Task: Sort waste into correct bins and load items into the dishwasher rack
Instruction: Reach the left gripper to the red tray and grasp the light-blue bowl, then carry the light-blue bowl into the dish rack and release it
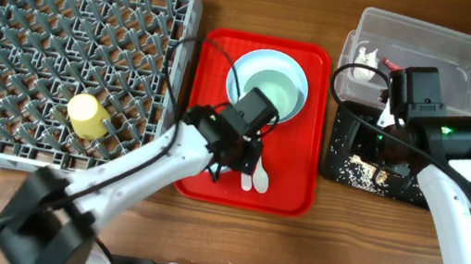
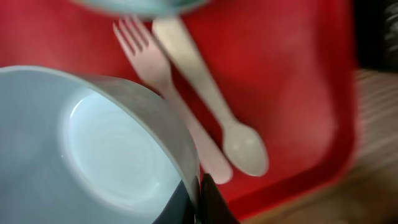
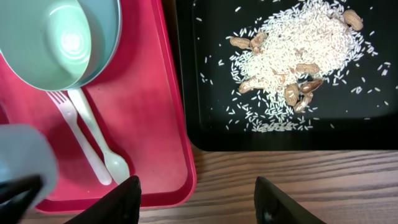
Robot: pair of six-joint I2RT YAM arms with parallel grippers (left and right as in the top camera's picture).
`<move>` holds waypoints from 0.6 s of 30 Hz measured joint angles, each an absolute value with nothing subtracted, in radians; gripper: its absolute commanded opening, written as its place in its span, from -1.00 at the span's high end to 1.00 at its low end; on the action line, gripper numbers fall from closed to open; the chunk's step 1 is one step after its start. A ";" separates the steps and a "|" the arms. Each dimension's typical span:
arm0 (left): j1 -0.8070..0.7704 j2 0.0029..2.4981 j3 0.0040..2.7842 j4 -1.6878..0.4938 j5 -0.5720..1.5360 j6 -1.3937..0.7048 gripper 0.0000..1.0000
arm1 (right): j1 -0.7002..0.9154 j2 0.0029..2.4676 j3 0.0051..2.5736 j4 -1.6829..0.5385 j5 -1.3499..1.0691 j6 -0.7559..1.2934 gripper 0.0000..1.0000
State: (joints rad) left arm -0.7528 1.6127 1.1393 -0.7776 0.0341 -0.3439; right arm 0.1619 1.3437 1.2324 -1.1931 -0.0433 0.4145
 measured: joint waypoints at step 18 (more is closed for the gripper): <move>-0.079 1.353 1.287 -0.779 0.331 -0.154 0.92 | 0.162 1.344 1.232 -1.193 -0.043 0.414 -0.18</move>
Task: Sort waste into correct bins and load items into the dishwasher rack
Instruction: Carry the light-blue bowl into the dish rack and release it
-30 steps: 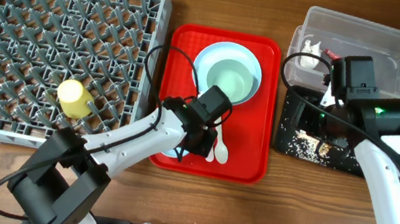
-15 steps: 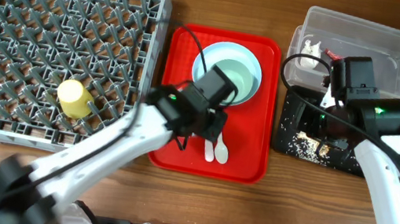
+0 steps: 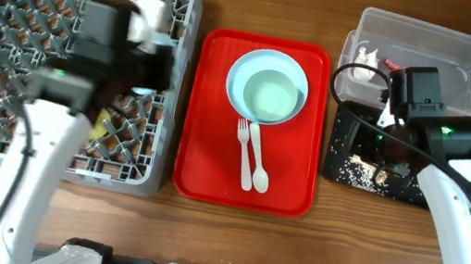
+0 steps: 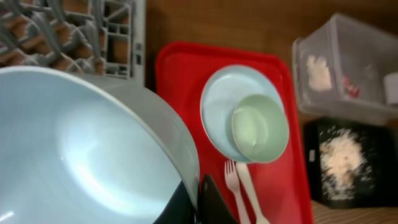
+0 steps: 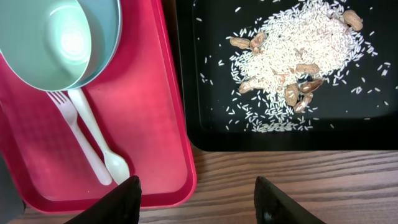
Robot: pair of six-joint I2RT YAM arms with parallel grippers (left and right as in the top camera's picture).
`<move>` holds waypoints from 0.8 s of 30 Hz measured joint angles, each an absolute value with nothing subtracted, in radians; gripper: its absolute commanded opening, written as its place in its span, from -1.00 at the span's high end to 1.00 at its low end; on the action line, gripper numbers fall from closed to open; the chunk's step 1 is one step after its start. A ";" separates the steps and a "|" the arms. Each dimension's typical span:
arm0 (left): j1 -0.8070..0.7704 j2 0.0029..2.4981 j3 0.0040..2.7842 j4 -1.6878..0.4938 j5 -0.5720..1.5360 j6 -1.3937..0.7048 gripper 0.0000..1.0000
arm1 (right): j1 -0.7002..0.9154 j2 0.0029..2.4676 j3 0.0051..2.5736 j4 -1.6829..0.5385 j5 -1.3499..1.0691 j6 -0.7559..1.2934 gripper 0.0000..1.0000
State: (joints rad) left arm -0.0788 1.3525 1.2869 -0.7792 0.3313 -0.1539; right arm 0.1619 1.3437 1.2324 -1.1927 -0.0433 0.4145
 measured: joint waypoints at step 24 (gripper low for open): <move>0.339 1.765 1.287 -0.507 1.116 -0.094 0.92 | 0.162 1.344 1.232 -1.192 -0.043 0.402 -0.18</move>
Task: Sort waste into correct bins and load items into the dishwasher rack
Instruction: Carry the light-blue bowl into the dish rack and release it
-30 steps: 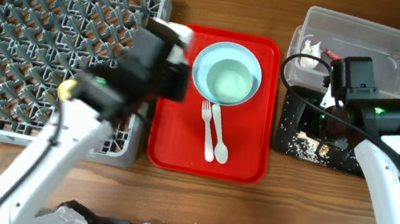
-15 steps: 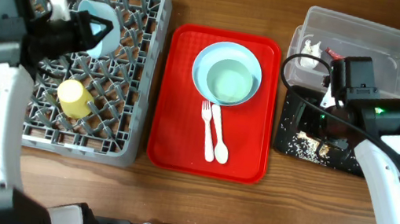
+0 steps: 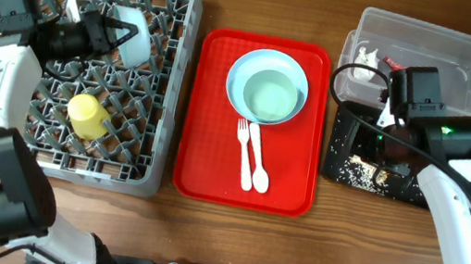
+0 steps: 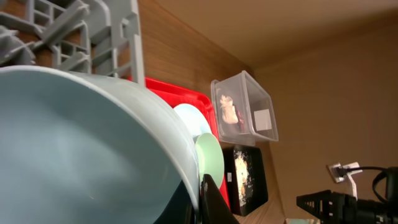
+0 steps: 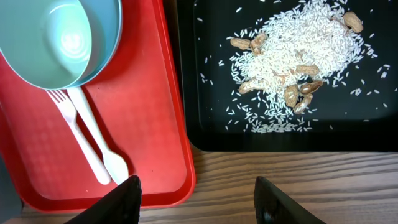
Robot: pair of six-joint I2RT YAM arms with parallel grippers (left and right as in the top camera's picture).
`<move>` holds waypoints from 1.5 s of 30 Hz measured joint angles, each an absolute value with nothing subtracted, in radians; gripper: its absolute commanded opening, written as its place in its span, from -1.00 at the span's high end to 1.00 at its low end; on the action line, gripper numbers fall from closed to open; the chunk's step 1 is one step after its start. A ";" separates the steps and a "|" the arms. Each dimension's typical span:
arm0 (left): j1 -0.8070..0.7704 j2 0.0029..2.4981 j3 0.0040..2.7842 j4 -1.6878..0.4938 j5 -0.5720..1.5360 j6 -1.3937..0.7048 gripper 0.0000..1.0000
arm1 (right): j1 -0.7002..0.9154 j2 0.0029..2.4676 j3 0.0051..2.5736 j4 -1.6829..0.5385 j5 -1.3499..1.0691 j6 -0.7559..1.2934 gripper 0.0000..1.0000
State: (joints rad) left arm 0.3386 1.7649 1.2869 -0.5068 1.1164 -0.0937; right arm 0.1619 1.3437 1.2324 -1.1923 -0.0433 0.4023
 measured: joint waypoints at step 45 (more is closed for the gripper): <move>0.467 1.819 1.301 -0.794 0.943 -0.065 0.32 | 0.162 1.344 1.232 -1.205 -0.043 0.402 -0.18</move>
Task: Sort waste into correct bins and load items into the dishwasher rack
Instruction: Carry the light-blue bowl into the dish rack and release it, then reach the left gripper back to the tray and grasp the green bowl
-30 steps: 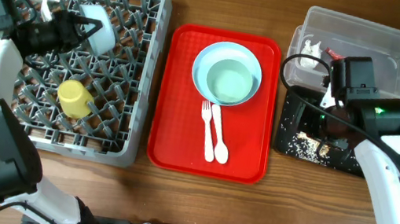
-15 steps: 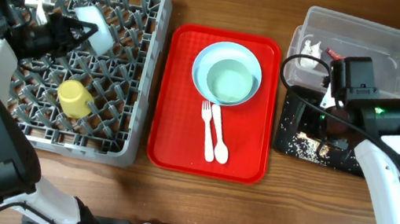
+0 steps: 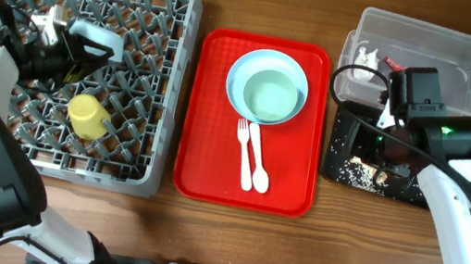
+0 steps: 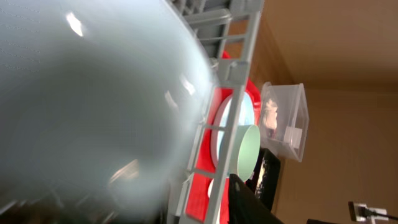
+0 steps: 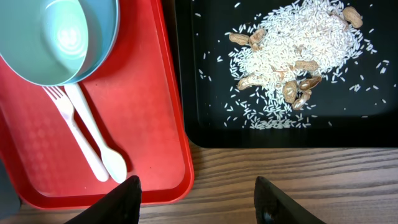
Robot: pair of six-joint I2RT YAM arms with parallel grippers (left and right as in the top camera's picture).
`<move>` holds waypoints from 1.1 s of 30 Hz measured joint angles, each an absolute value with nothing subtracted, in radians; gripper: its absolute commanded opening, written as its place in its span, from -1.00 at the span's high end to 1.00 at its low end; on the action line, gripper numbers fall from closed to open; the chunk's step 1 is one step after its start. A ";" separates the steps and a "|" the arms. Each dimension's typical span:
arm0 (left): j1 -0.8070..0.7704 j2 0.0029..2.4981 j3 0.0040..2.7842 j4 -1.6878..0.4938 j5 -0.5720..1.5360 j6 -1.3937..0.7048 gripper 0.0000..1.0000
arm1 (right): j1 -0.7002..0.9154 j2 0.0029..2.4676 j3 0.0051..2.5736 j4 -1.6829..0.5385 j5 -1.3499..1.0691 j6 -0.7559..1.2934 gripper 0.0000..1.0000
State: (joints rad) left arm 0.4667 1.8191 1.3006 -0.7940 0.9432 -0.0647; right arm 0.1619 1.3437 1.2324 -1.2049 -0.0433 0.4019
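A pale blue-grey bowl stands on edge among the pegs of the grey dishwasher rack; it fills the left wrist view, blurred. My left gripper is at the bowl, and one finger stands apart from the rim with rack and red tray showing in the gap. My right gripper hangs open over bare wood, near the black tray of rice and peanuts.
A yellow cup lies in the rack. The red tray holds a blue plate with a green bowl on it, plus a white fork and spoon. A clear bin stands at the back right.
The left gripper has gone lower and further left in the rack. The bowl now sits among the pegs, and a gap shows between its rim and the finger. The right arm is unchanged.
The left gripper held the bowl by its rim over the red tray beside the fork and spoon. Then it held the bowl above the rack's right side, then tilted on edge over the rack's back rows. Now the bowl rests in the rack.
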 measured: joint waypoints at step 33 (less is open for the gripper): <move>0.110 1.423 1.299 -0.849 0.679 -0.066 -0.03 | 0.058 1.344 1.233 -1.225 -0.043 0.397 -0.54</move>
State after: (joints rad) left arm 0.1104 1.4231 1.2987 -0.8494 0.6792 -0.0658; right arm 0.0578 1.3437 1.2327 -1.2247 -0.0433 0.3965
